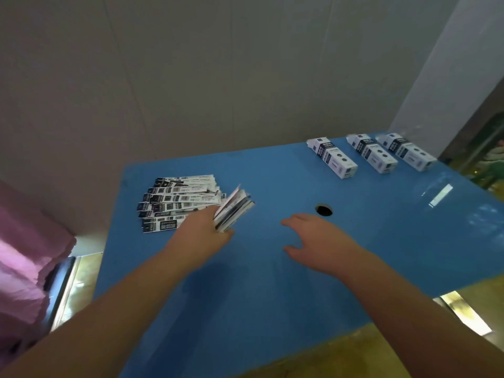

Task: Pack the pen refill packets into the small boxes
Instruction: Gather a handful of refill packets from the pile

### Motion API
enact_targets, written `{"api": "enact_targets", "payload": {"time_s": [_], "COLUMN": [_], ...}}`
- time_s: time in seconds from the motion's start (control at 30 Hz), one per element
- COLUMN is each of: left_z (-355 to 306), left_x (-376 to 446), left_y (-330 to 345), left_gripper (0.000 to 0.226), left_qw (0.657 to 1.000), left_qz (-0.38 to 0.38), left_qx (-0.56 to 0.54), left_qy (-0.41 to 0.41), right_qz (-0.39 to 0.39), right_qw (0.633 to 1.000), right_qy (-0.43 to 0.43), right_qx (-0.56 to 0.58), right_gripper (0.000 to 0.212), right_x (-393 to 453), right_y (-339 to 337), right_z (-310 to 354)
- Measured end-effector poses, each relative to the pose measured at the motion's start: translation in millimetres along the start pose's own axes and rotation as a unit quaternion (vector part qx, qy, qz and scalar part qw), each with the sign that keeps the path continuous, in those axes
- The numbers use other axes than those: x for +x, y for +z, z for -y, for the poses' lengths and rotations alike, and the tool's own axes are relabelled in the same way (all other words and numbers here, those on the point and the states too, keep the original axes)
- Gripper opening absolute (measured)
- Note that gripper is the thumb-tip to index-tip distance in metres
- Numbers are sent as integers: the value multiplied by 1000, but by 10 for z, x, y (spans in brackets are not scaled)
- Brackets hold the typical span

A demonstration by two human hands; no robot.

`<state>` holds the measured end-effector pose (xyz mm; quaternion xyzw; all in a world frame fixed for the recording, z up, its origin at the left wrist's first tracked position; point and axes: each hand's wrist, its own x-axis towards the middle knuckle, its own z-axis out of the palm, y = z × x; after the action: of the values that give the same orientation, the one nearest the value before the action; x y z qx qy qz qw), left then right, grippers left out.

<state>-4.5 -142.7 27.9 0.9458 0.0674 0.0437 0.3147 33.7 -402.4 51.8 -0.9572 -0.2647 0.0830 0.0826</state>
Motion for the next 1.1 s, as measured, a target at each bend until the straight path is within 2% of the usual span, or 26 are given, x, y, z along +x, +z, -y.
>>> {"api": "enact_targets", "payload": {"time_s": [0.2, 0.33, 0.67, 0.77, 0.93, 1.1], "left_z": [-277, -580, -1790, -2146, -2547, -2837], "left_x": [99, 247, 766, 900, 1078, 1257], "left_y": [201, 437, 1306, 1601, 2029, 2398], "left_gripper": [12, 14, 14, 14, 13, 14], "left_qw": [1000, 999, 998, 996, 987, 975], "left_qz": [8, -1, -9, -7, 14, 77], "left_qx": [24, 47, 40, 69, 150, 209], "left_qy": [14, -4, -46, -51, -51, -23], "right_qz": [-2, 3, -12, -8, 5, 4], "right_qw": [1000, 1000, 1000, 999, 999, 999], "right_qy": [-5, -12, -18, -17, -18, -4], "right_qx": [17, 6, -20, -30, -44, -31], "right_gripper": [61, 56, 57, 57, 54, 52], "right_x": [25, 43, 111, 130, 92, 74], "right_y": [-45, -104, -538, -661, -792, -825], "right_z": [-371, -814, -2443, -2958, -3598, -4042]}}
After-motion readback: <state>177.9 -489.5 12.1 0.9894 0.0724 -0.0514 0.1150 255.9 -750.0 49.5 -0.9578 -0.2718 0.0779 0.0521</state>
